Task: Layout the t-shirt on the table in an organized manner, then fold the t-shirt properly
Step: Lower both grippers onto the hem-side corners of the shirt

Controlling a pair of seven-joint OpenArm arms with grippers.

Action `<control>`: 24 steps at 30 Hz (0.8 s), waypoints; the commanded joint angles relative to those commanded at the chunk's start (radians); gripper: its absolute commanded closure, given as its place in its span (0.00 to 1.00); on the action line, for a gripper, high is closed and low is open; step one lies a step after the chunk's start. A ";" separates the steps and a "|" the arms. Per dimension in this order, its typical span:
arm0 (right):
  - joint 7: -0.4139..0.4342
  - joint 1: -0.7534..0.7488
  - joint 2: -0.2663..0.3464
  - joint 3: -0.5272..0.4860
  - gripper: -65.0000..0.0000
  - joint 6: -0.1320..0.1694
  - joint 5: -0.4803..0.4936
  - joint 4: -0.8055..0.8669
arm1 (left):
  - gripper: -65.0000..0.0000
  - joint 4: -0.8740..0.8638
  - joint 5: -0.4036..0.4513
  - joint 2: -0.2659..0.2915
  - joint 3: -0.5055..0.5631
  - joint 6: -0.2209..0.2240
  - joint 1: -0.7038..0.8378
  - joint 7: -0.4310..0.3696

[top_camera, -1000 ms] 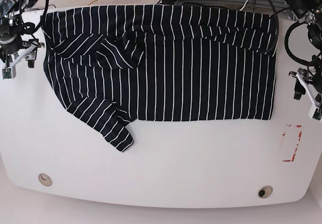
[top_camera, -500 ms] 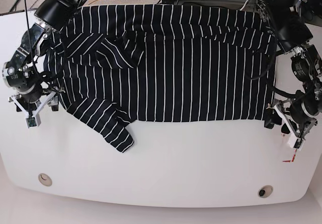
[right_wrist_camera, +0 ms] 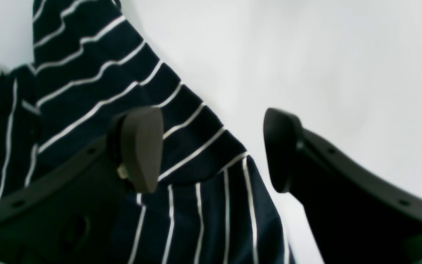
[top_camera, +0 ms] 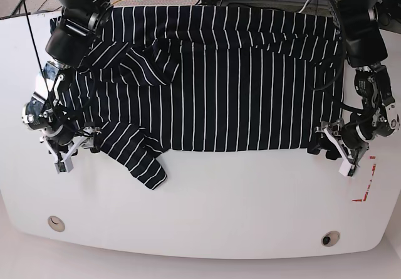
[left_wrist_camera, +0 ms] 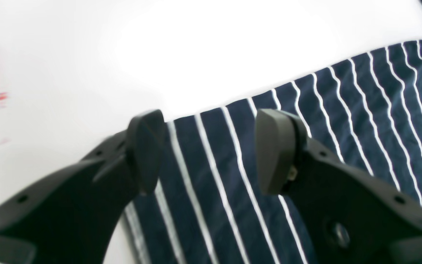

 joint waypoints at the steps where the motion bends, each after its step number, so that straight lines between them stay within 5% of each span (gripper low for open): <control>1: 0.018 0.006 0.005 0.000 0.37 0.000 0.000 -0.034 | 0.43 -0.017 0.000 -0.002 0.011 0.000 0.000 -0.014; 7: 0.144 0.034 0.028 -0.002 0.37 0.000 0.000 -0.203 | 0.43 -0.104 0.000 -0.002 0.060 0.000 -0.002 -0.110; 24: 0.181 -0.017 0.032 0.000 0.37 0.000 0.002 -0.232 | 0.44 -0.097 -0.002 -0.028 0.063 0.000 -0.003 -0.121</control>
